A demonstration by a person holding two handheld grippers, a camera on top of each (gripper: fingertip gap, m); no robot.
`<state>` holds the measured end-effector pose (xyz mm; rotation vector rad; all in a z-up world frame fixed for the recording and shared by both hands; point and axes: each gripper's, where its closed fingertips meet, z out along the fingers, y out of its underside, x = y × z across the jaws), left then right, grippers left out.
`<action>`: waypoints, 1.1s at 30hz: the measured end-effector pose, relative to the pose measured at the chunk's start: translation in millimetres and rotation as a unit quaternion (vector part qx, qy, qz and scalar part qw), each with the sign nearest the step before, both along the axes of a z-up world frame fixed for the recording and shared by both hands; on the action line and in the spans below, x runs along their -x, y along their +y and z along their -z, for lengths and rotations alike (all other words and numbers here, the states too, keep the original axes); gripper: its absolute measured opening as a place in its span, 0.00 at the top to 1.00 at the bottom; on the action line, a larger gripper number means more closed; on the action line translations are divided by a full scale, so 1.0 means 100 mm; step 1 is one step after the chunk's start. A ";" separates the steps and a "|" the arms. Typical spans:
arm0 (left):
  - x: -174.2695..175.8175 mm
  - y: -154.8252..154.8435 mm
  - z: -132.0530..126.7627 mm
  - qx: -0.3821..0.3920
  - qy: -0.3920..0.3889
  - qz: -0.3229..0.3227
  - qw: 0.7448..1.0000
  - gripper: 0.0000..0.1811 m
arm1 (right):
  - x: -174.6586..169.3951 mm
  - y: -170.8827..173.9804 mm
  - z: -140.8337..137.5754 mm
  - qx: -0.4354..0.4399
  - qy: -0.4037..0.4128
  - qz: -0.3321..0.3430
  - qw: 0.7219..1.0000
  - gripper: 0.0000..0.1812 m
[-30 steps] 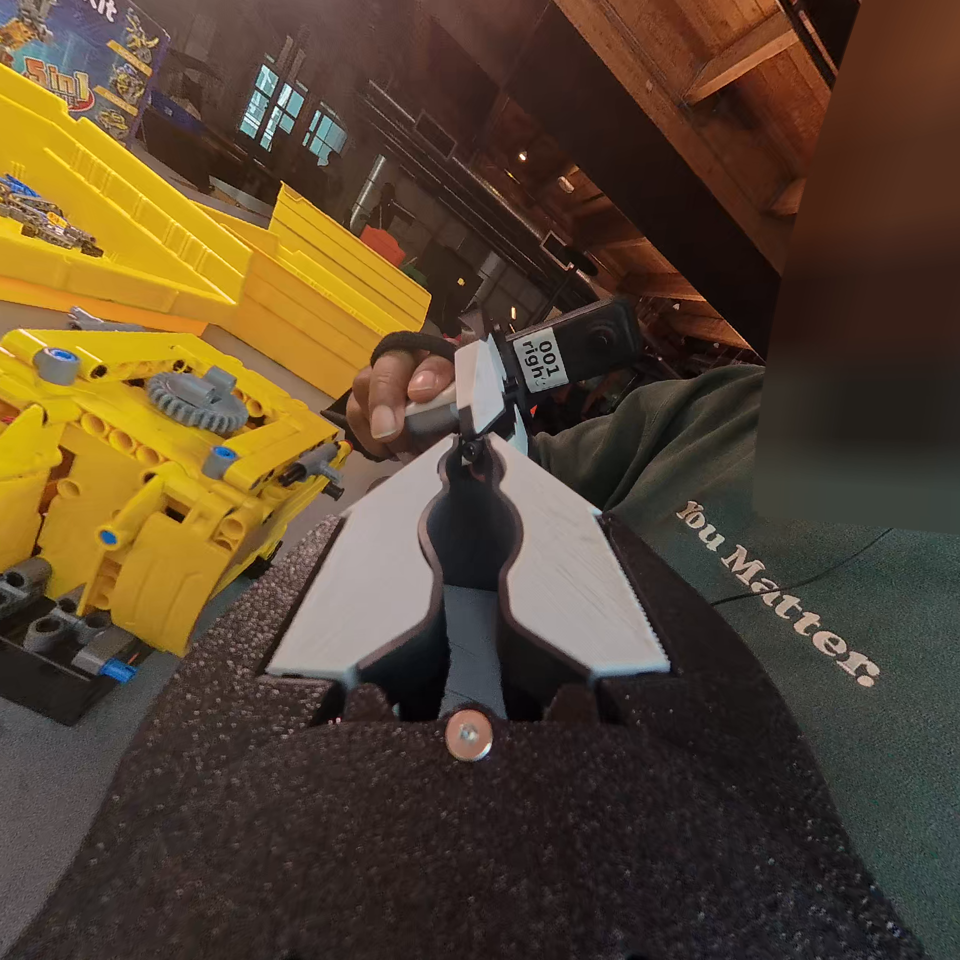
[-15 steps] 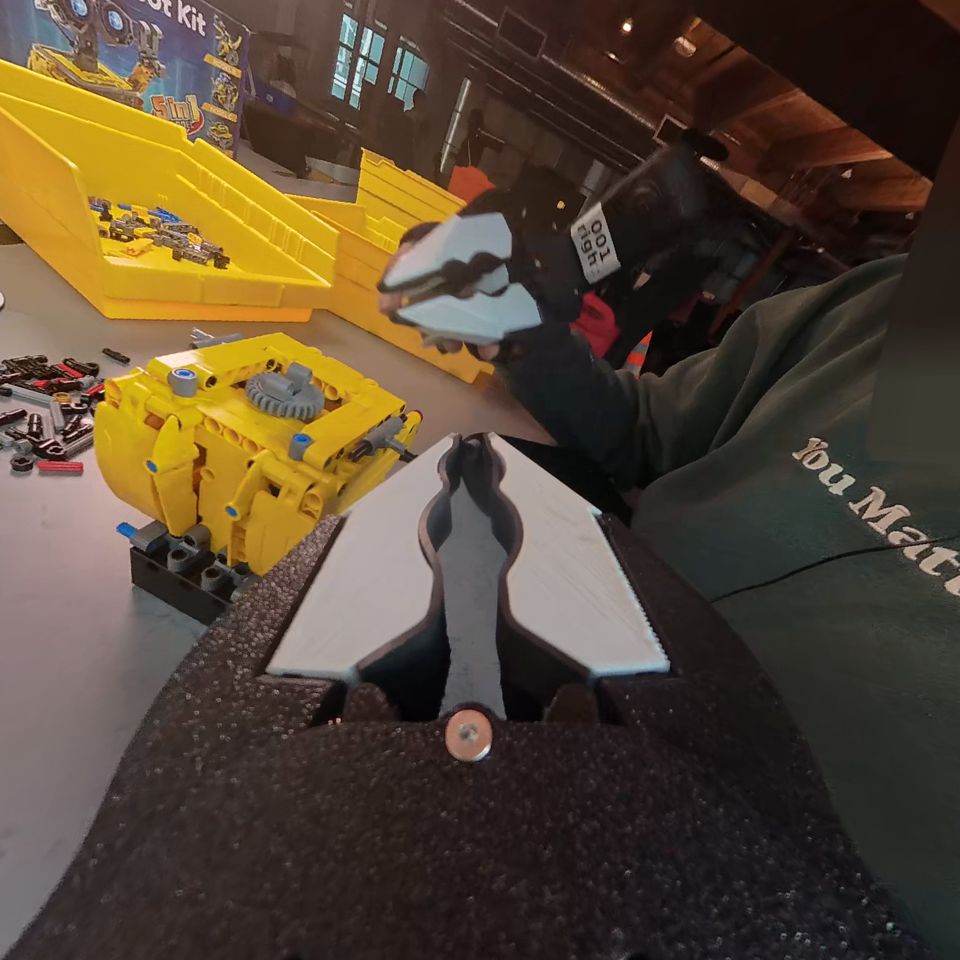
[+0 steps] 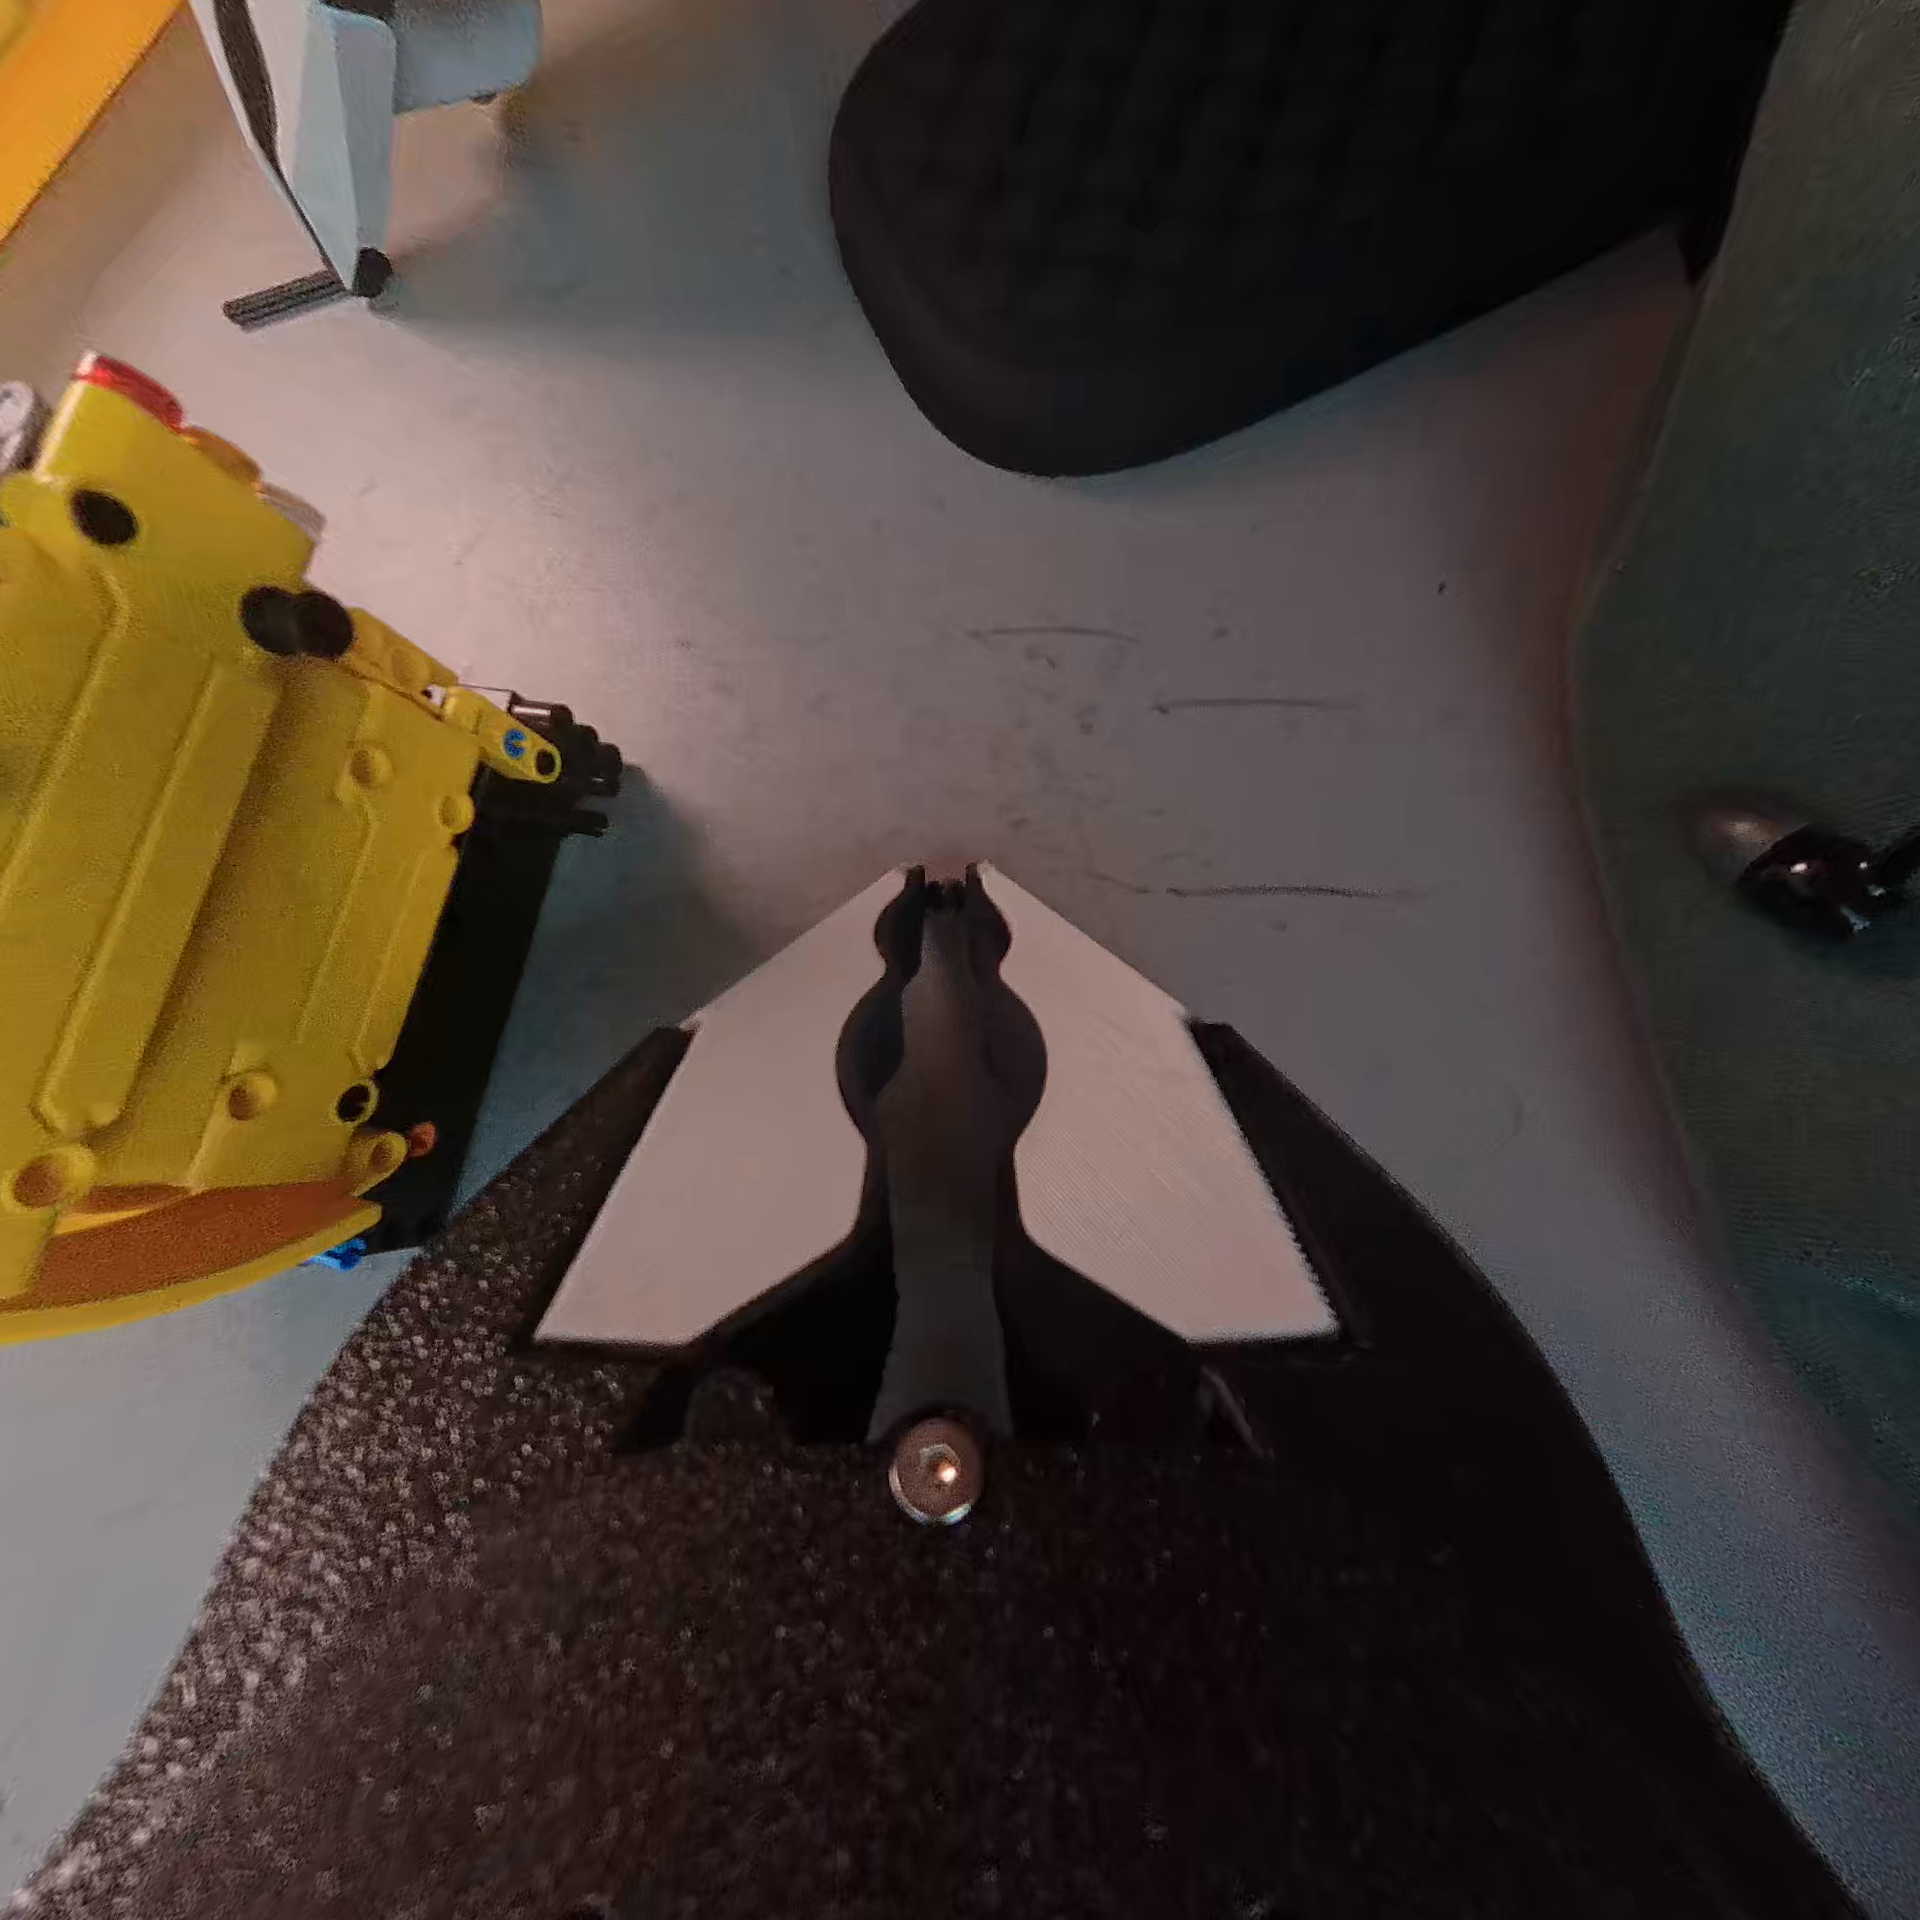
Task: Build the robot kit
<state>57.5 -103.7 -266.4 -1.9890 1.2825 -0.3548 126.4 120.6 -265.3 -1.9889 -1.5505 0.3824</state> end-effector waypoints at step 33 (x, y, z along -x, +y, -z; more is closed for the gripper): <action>0.07 0.04 -1.27 -0.082 -0.348 -0.011 0.934 0.95 | 0.82 -2.17 -1.14 0.056 0.365 -0.415 0.832 0.98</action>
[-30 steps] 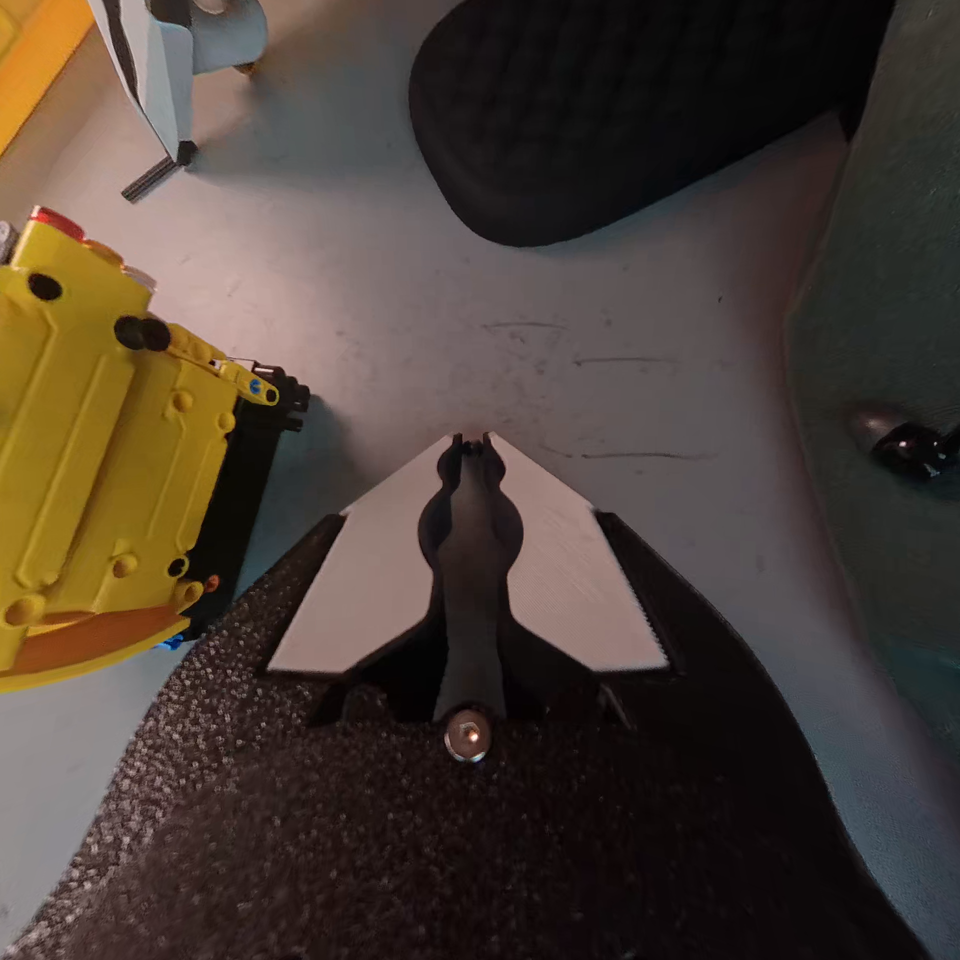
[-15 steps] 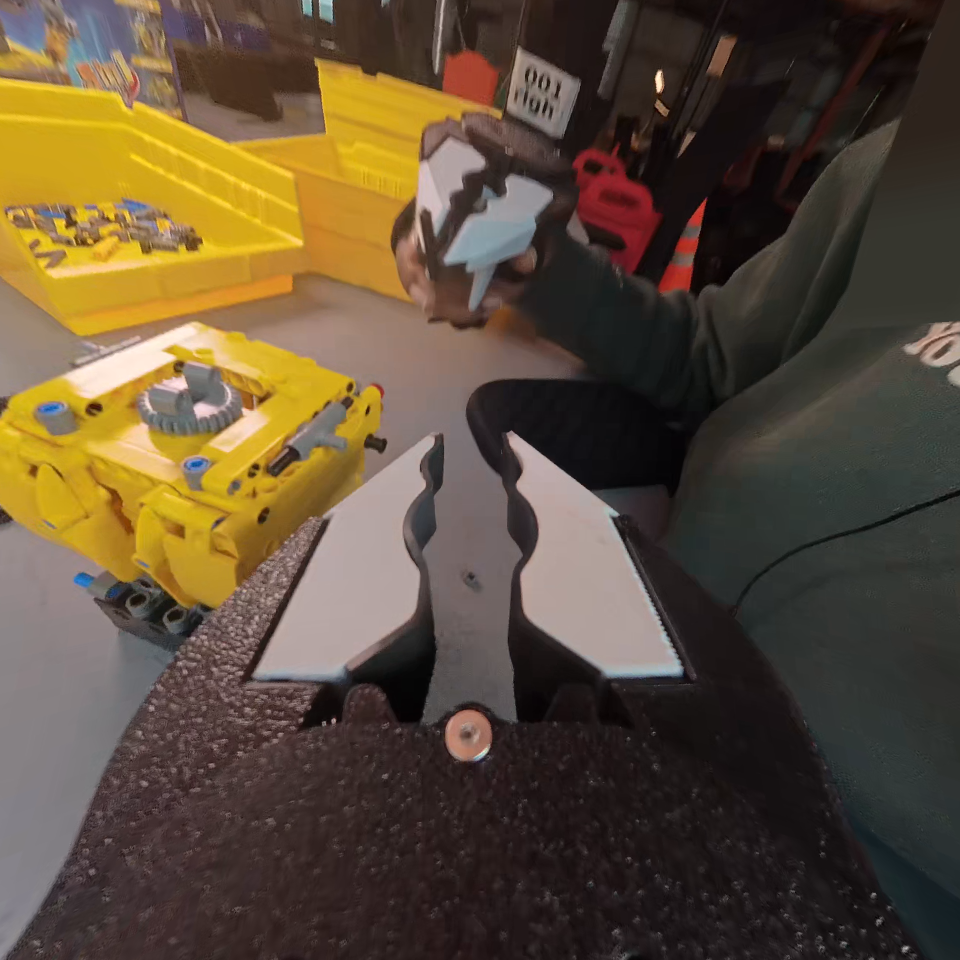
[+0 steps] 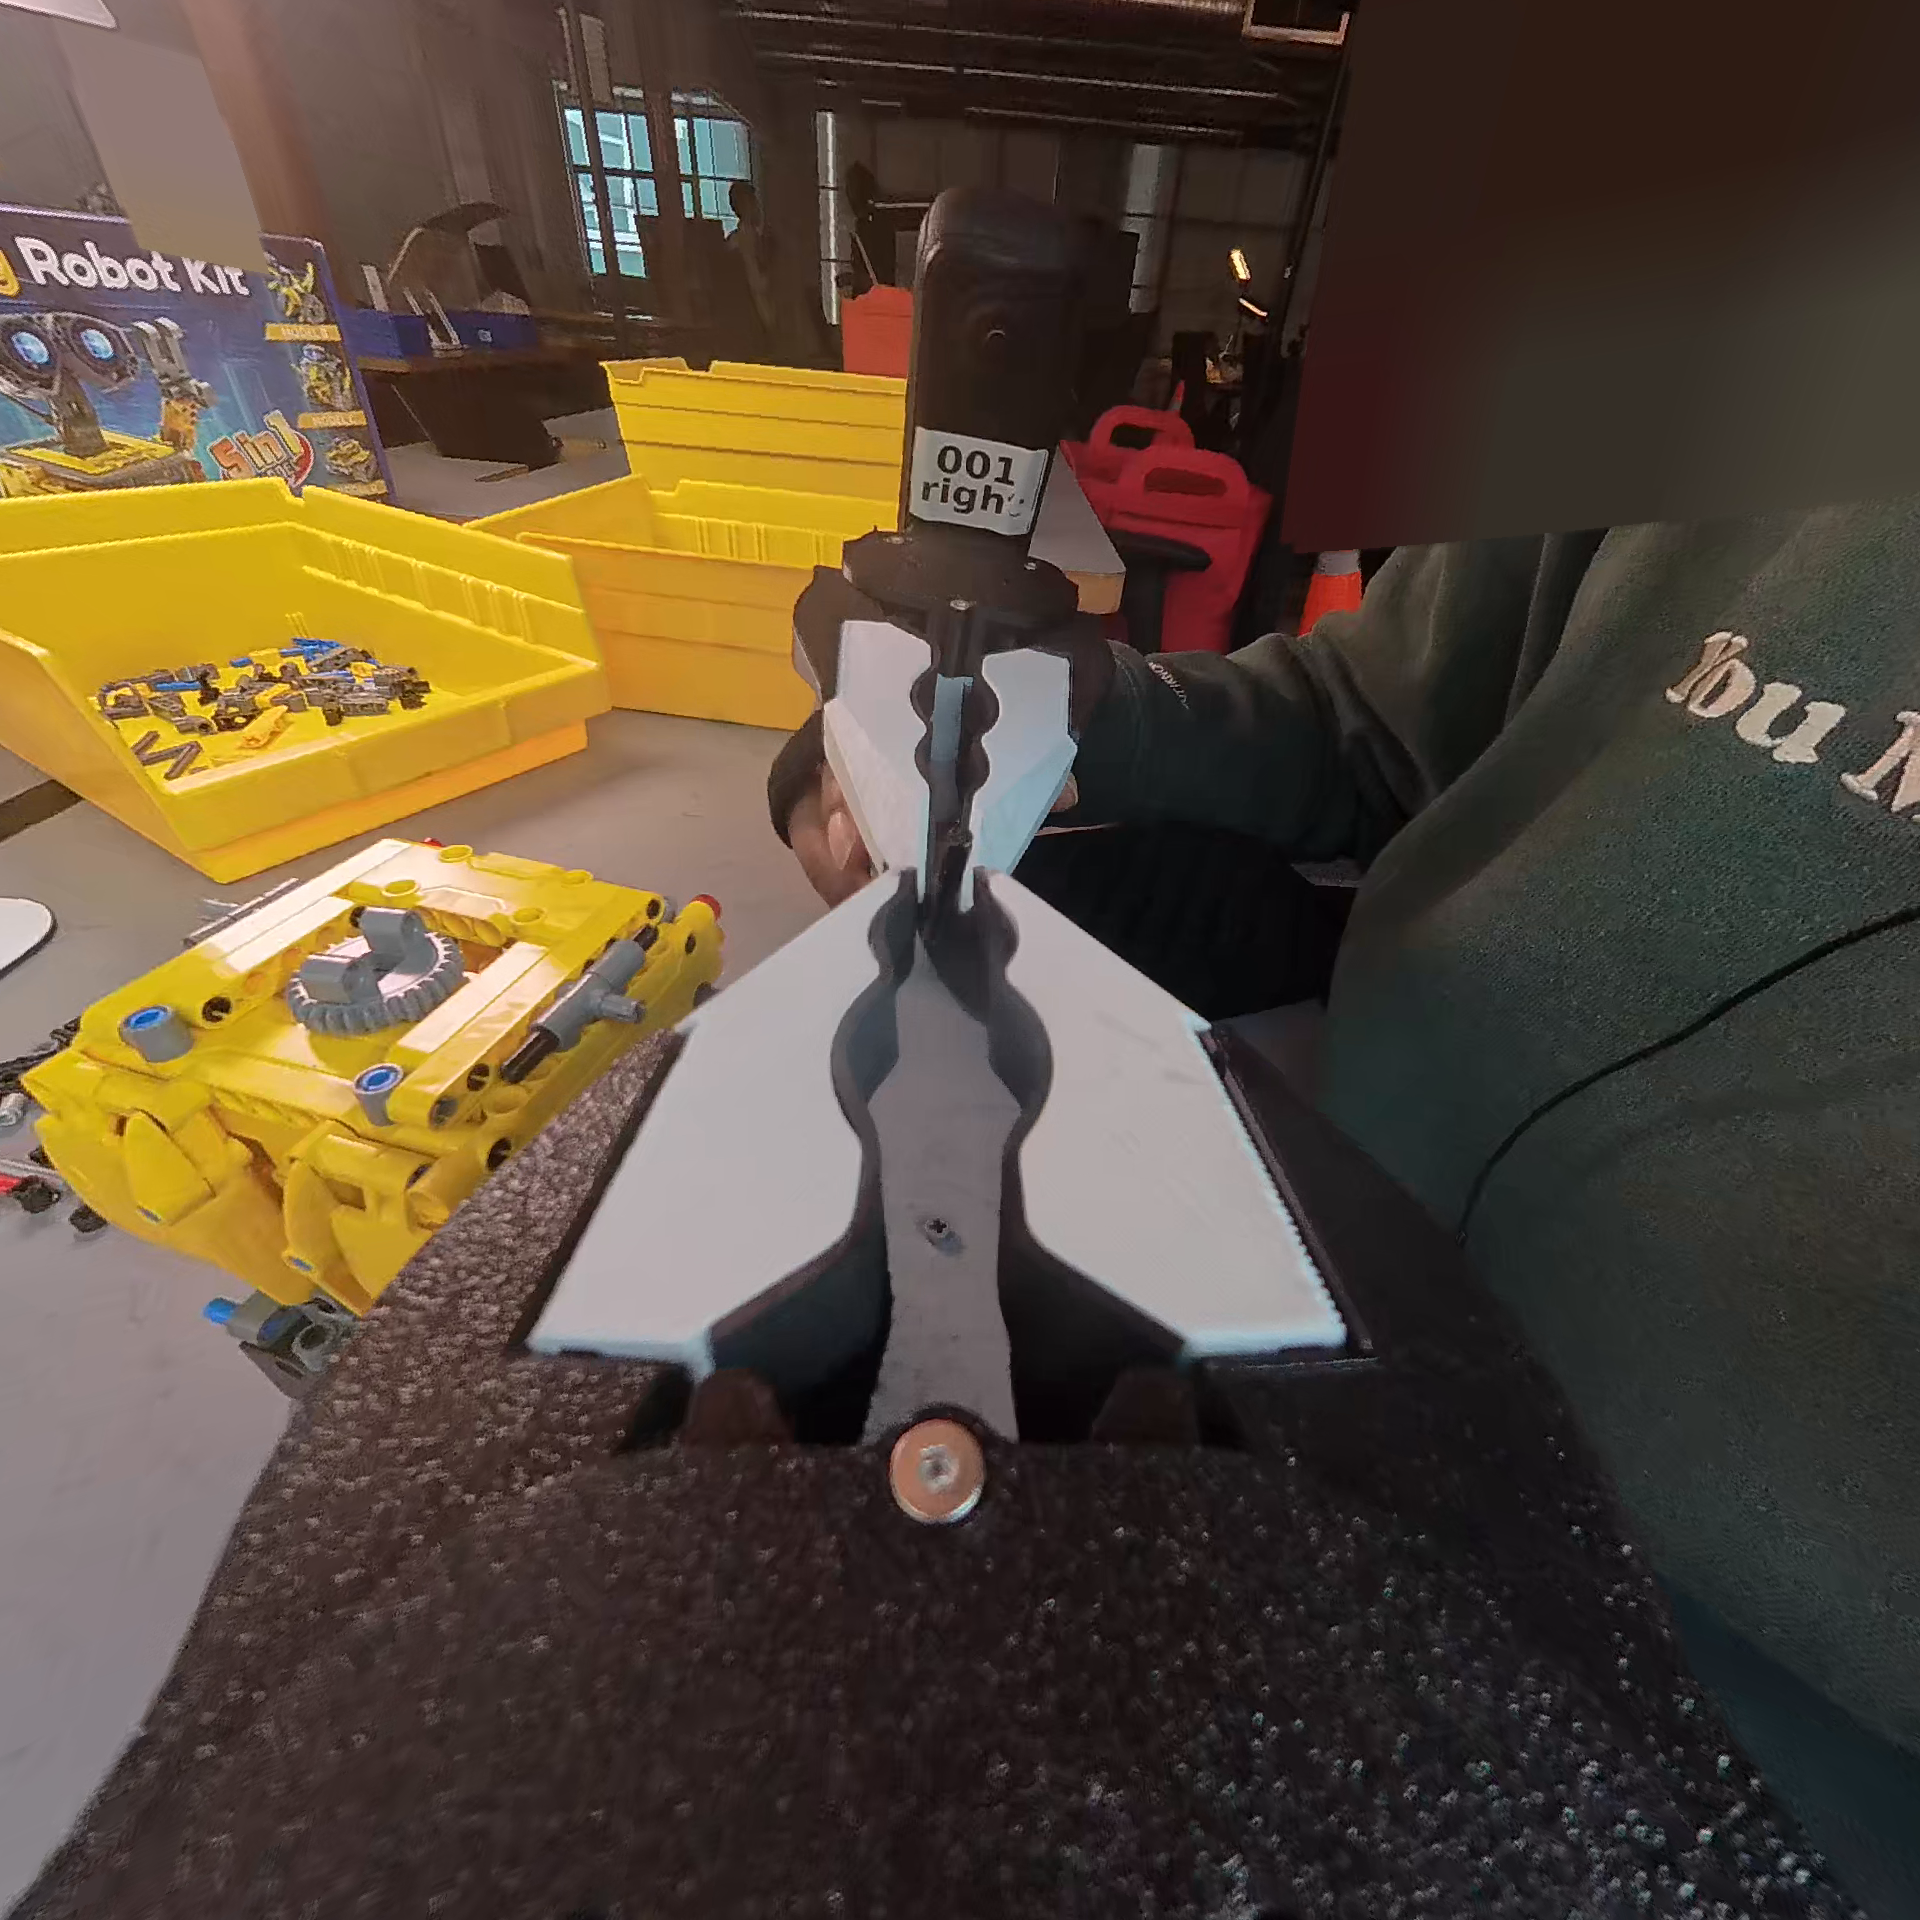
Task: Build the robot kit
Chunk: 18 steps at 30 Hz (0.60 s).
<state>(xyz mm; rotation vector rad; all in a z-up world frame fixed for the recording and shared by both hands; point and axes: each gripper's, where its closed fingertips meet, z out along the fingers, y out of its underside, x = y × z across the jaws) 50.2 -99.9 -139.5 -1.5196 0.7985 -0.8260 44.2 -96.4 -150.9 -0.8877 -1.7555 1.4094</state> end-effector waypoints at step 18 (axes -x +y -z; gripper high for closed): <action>-0.05 0.10 0.65 0.080 0.178 -0.008 0.981 0.98 | 0.02 0.06 0.20 -0.054 -0.074 0.020 0.996 0.95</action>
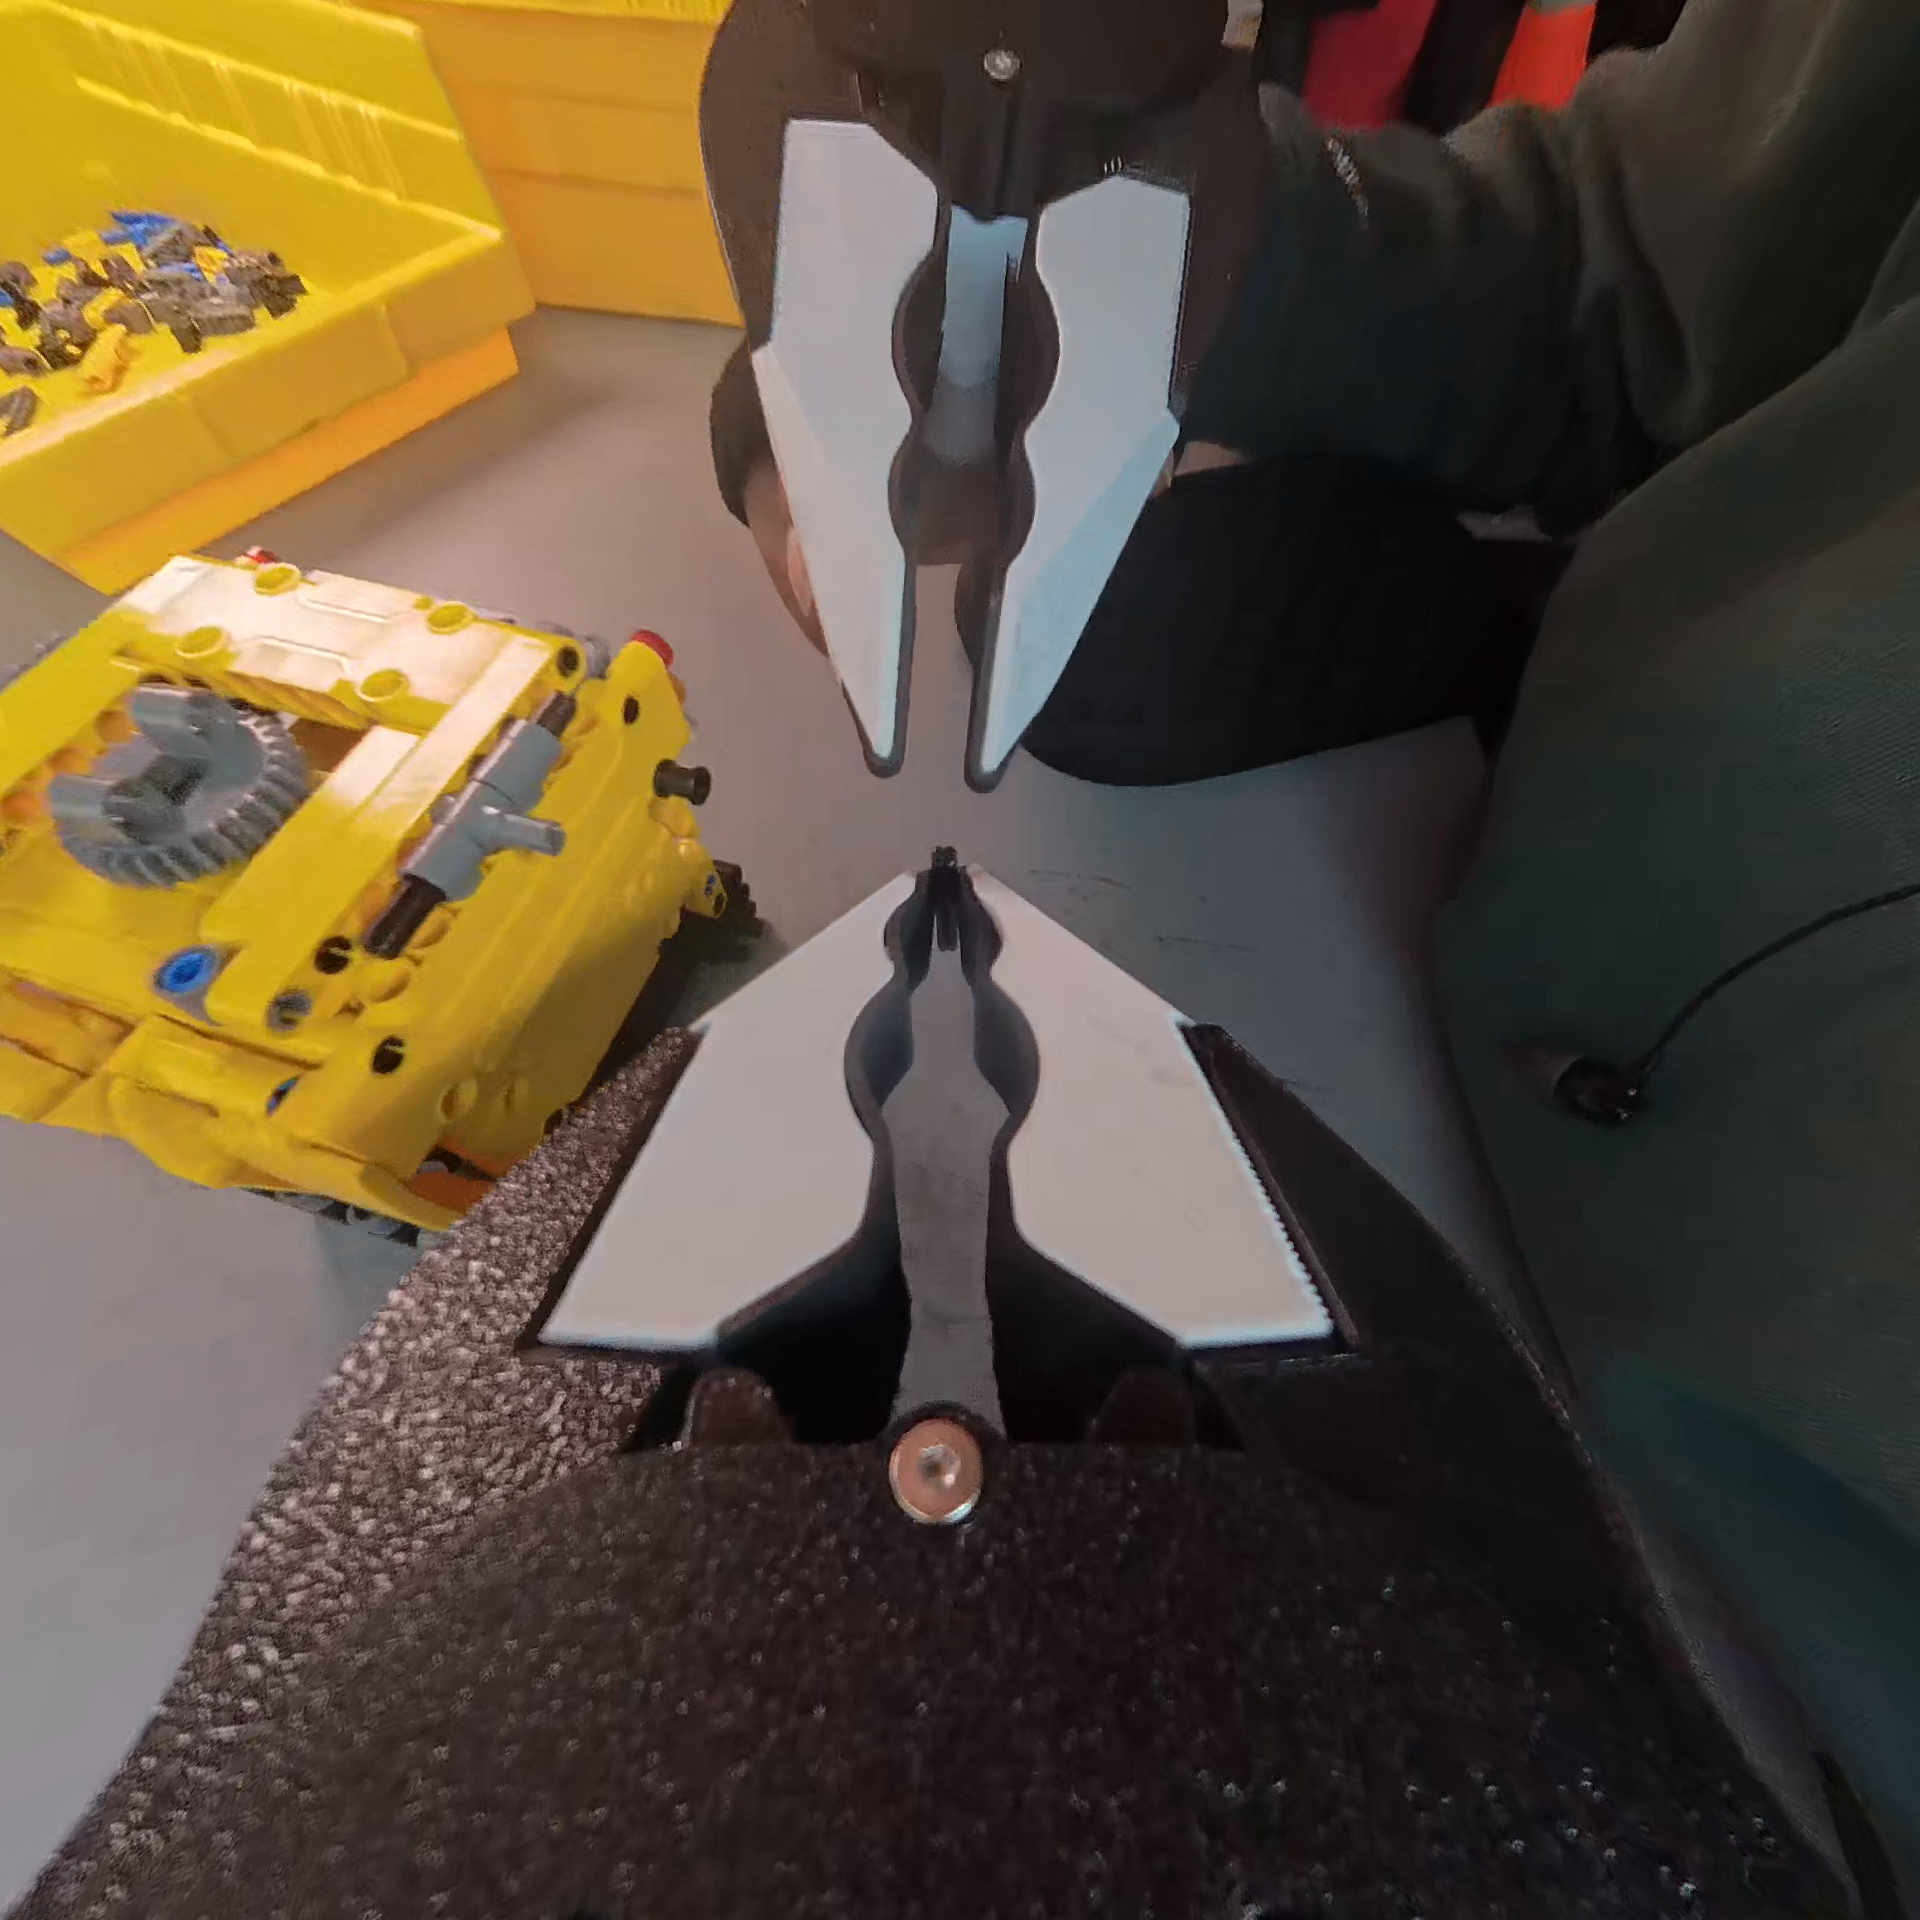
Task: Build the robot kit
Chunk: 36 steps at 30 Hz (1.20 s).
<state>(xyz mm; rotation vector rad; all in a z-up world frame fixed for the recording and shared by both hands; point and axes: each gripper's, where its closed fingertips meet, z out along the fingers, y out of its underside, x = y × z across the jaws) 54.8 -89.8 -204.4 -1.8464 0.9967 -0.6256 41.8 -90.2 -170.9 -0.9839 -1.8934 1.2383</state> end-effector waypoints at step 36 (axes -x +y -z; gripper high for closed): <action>-0.12 -0.17 0.02 0.045 -0.059 0.092 0.993 0.98 | -0.05 -0.17 0.19 0.058 -0.046 -0.057 0.996 0.95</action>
